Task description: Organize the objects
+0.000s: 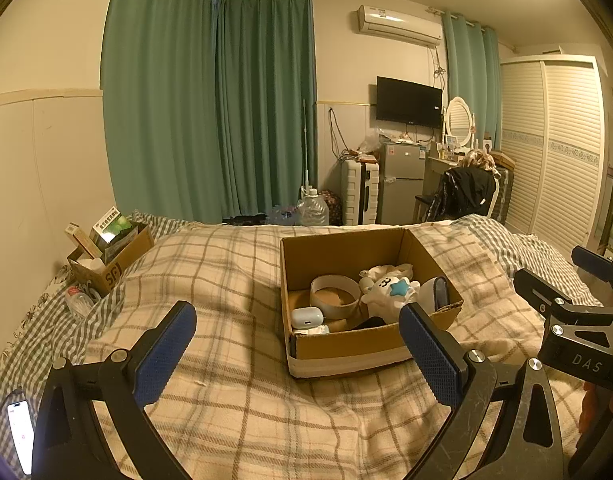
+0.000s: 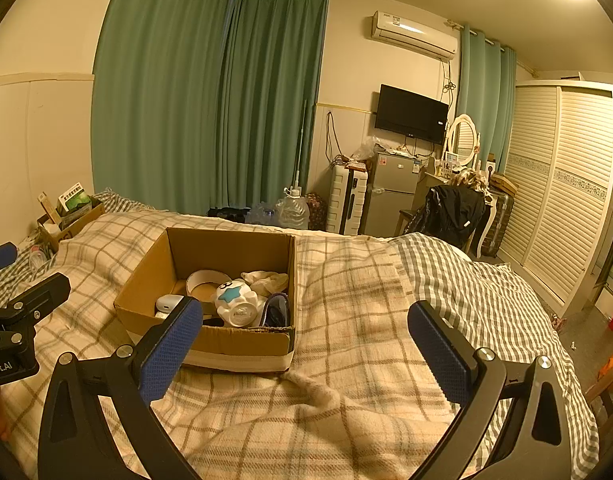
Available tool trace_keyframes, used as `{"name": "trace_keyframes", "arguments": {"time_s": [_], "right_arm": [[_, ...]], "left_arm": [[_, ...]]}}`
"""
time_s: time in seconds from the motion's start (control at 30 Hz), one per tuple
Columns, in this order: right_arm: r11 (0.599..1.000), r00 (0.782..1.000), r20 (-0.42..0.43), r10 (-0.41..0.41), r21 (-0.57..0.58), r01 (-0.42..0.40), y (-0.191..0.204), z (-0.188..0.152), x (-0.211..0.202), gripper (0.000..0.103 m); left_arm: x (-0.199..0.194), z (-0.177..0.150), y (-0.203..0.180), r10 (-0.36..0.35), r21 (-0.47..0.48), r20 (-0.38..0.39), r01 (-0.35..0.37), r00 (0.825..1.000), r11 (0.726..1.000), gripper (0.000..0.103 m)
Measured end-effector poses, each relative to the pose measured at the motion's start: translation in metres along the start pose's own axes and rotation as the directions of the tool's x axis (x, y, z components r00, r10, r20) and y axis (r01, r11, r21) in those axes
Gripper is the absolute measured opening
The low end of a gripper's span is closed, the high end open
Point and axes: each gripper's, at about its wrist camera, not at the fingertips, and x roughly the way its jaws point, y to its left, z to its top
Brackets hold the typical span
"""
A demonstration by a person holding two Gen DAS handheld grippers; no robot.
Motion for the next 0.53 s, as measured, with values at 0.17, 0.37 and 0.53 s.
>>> {"name": "trace_keyframes", "arguments": {"time_s": [0.17,0.37,0.53], "right_arm": [[1.000,1.000,-0.001,0.000,0.000,0.000,0.0001,-0.0004,0.0008,0.103],[1.000,1.000,-0.002,0.001,0.000,-0.001,-0.0001,0.0000,0.0007,0.103],[1.000,1.000,-0.007,0.001,0.002,-0.001,-0.0001,-0.0043,0.0028,0.103]], "left_arm": [[0.0002,-0.0001,-0.0002,0.000,0.000,0.000,0.000,1.000,1.000,0.103],[0.0002,-0.0001,-0.0004,0.000,0.001,0.000,0.000,1.000,1.000,0.103],[0.0002,0.0001,-0.0001,0.002,0.000,0.000,-0.002,1.000,1.000,0.103]]}}
